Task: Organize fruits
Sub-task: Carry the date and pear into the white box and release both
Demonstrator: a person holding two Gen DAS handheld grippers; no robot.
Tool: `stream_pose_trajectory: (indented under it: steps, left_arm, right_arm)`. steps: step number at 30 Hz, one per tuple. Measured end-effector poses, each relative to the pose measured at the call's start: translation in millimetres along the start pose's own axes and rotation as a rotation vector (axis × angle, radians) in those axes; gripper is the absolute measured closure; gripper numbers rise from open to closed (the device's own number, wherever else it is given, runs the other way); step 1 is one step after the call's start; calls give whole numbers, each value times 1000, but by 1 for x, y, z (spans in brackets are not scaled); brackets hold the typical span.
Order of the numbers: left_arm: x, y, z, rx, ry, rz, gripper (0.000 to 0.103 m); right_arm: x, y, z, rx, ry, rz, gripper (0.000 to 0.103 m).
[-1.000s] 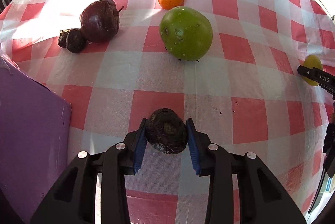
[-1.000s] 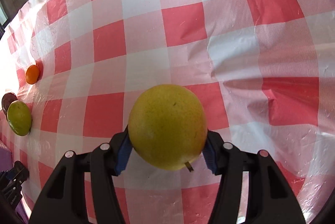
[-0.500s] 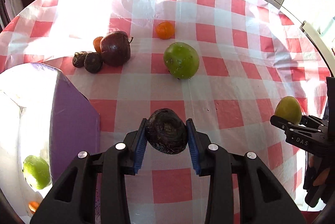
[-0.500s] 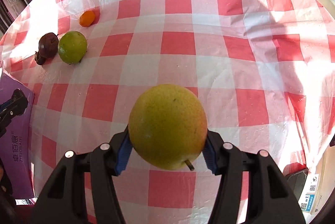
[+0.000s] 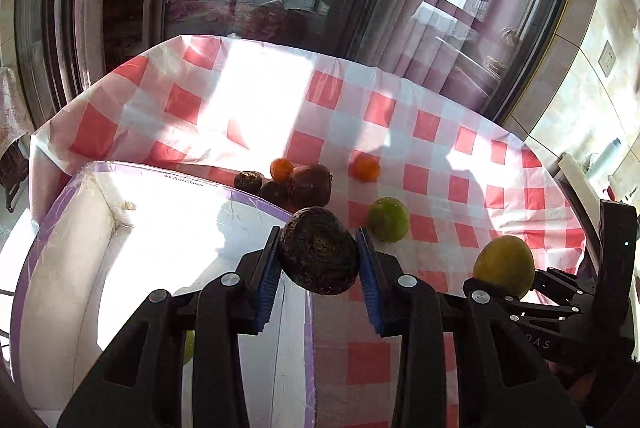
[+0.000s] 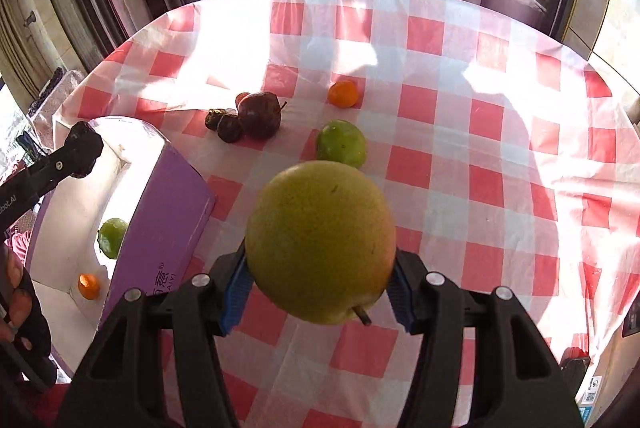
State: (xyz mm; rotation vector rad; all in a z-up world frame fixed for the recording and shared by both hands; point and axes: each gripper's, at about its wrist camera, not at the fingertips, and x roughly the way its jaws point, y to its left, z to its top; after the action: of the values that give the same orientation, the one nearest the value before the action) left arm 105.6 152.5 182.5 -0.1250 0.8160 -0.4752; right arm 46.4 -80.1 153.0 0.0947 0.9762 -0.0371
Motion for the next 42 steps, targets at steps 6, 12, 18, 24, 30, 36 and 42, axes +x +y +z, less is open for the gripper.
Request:
stream_pose_trajectory:
  steps: [6, 12, 18, 24, 30, 36, 42]
  left_arm:
    - [-34, 65, -19, -129, 28, 105, 69]
    - [-28, 115, -61, -215, 201, 190, 69]
    - [-14, 130, -89, -143, 357, 237, 69]
    - [3, 116, -118, -25, 502, 163, 69]
    - [28, 92, -132, 141, 634, 136, 69]
    - [48, 96, -140, 120, 802, 146, 68]
    - [52, 98, -150, 117, 853, 170, 67]
  right_arm:
    - [-15, 101, 40, -189, -48, 161, 45]
    - [13, 177, 55, -298, 40, 255, 45]
    - [67, 231, 40, -383, 224, 277, 45]
    - [119, 253, 31, -445, 351, 181, 45]
    - [171, 250, 41, -323, 469, 137, 46]
    - [193, 252, 54, -285, 499, 86, 53]
    - [195, 259, 55, -301, 501, 94, 58]
